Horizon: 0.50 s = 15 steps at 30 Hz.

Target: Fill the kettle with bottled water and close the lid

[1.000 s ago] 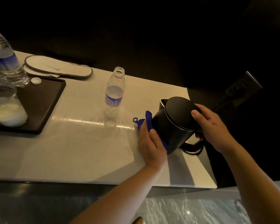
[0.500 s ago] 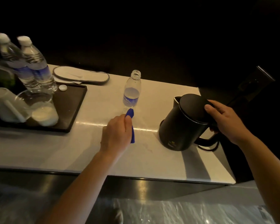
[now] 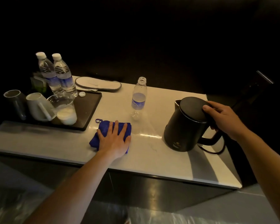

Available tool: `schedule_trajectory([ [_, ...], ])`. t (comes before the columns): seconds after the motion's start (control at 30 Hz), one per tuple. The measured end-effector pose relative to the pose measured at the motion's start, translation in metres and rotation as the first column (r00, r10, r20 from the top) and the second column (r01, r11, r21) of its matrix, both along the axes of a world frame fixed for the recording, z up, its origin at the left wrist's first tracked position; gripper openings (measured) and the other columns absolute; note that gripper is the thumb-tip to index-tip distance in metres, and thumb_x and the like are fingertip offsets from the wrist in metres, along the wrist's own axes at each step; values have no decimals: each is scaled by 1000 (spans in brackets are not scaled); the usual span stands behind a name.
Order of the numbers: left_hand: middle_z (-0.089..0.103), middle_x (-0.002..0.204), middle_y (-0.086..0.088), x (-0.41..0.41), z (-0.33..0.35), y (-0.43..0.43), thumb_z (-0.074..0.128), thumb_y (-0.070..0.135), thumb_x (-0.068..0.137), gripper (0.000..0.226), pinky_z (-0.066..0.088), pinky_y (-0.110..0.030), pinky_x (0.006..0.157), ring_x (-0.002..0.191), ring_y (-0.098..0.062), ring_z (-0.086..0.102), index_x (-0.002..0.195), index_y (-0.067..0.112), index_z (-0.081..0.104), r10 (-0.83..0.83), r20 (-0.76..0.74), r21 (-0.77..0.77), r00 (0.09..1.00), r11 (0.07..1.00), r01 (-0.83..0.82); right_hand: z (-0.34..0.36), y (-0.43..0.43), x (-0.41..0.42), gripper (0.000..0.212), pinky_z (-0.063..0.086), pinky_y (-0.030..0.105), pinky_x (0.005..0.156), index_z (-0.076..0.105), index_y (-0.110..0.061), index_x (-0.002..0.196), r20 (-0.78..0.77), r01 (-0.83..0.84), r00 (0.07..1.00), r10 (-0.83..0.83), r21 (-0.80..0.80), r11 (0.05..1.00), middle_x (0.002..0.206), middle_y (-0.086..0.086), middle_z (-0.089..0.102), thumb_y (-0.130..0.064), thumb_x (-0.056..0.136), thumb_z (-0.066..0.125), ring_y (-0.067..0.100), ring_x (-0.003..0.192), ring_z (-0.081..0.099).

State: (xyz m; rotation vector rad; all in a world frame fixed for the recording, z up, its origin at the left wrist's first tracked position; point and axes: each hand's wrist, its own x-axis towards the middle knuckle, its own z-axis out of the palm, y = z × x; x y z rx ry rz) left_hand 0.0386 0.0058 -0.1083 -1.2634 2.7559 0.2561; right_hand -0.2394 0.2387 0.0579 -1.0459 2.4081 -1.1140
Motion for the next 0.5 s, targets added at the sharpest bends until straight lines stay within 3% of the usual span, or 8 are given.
schedule_trajectory([
  [0.2, -9, 172, -1, -1, 7, 5, 7, 62, 97, 70, -2, -70, 117, 158, -27, -9, 160, 35, -4, 25, 18, 2, 1000, 1000, -25, -1, 1, -4, 42, 48, 30, 51, 57, -28, 137, 26, 7, 1000, -6, -44, 999, 90, 6, 69, -46, 99, 55, 22, 63, 59],
  [0.3, -7, 172, -1, 2, 8, 4, 9, 61, 98, 69, 0, -68, 119, 158, -27, -7, 160, 34, -3, 6, 11, 16, 1000, 1000, -6, -1, 1, -5, 37, 48, 26, 59, 63, -26, 128, 24, -9, 1000, 10, -61, 998, 94, -3, 69, -47, 99, 54, 16, 75, 63],
  [0.4, -1, 172, 0, 6, 9, 5, 12, 59, 99, 66, -2, -65, 120, 158, -25, -4, 160, 35, 2, 4, -64, 18, 998, 1000, -2, -1, 5, -5, 42, 48, 23, 68, 63, -21, 126, -10, 5, 1000, -5, -77, 997, 106, -4, 67, -50, 99, 50, 14, 96, 64],
  [0.5, 11, 171, 2, 12, 22, 12, 21, 54, 101, 63, 2, -59, 122, 158, -22, 5, 159, 32, 15, -2, -212, -13, 977, 1000, -1, 0, 12, -5, 44, 45, 22, 69, 60, -17, 128, -109, 44, 992, -55, -105, 993, 110, -1, 62, -49, 102, 44, 13, 98, 59],
])
